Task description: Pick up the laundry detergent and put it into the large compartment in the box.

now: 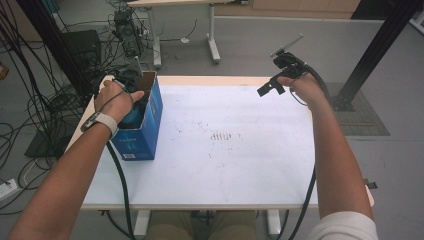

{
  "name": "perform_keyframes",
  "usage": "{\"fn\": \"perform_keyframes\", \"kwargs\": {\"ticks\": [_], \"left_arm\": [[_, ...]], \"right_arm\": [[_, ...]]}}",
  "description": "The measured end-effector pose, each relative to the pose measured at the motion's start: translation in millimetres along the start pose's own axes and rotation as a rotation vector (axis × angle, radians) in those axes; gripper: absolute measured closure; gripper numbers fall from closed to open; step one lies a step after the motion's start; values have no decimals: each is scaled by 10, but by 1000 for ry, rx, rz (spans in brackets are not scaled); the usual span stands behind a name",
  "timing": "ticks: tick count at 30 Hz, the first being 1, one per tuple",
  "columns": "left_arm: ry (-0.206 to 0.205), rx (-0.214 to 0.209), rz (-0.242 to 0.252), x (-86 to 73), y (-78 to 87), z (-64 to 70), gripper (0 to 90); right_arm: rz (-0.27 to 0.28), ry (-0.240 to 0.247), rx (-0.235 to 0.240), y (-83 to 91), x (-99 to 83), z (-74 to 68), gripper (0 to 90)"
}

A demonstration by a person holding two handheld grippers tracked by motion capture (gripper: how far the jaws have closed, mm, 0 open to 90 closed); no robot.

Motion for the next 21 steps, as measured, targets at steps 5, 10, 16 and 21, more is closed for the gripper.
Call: {"fn": "perform_keyframes", "kwargs": {"ticks": [5, 10, 16, 21], "left_arm": [[0, 0, -1, 1, 1, 0, 372], [-1, 1, -1, 2, 0, 8, 372], [0, 1, 1, -3, 0, 3, 372], [1, 1, 2, -2, -1, 3, 372]], "right_arm": [[-1, -1, 2, -5, 1, 3, 71], [-1, 0, 1, 0, -3, 5, 71], [1, -3, 2, 1, -14, 8, 71], [0, -3, 2, -1, -16, 10, 71]]}}
Point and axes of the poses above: each handheld gripper's, and its own axes: y roughly backward along the jaws, x roughly out of its top, z roughly to its right, the point moved 5 cm from there along -y, roughly forward along the jaws, and after that the axes turned 4 degrees about -x, right-handed, at the moved point
